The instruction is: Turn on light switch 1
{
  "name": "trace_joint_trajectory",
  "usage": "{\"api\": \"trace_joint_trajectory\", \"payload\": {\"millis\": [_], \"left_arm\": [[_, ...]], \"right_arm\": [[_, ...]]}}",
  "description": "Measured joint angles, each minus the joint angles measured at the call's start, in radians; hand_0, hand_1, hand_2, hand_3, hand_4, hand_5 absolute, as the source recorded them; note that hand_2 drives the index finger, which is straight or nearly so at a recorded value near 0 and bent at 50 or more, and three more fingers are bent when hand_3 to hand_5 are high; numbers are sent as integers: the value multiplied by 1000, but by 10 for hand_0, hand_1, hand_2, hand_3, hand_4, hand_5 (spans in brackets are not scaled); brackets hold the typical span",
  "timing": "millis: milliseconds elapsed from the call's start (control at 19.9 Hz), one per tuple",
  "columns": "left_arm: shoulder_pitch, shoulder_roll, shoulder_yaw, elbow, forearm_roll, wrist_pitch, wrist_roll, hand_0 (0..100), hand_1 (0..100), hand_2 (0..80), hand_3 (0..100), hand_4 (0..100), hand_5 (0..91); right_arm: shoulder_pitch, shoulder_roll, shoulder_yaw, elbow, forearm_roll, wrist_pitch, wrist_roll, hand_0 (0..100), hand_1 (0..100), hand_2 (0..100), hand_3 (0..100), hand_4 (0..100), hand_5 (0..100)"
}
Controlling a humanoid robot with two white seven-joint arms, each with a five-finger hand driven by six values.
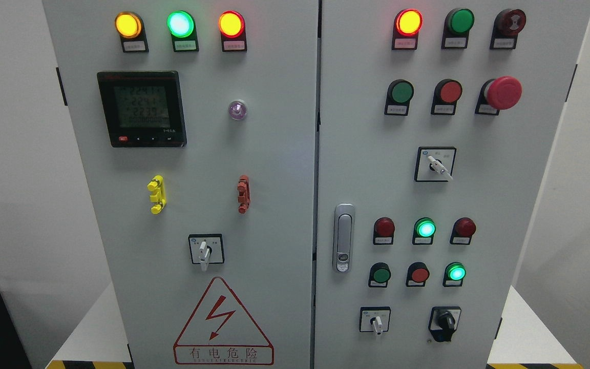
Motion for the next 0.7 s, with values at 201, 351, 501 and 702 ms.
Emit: {"api": "trace_joint_trajectory", "payload": {"millis": [201,351,501,702], "left_arm": [[-3,0,0,-2,2,-3,0,269,0,0,0,1,0],[-4,0,0,-3,3,-3,0,270,0,0,0,1,0],[0,0,1,-15,3,-4,0,269,0,0,0,5,0],[31,0,3,-71,2,-7,2,266,0,0,33,116,0]], "right_arm": [[0,0,0,0,0,0,-2,0,0,0,0,0,0],[0,0,0,0,0,0,-2,0,0,0,0,0,0],[0,0,0,0,0,0,-2,0,0,0,0,0,0],[0,0,0,0,0,0,-2,0,0,0,0,0,0]]}}
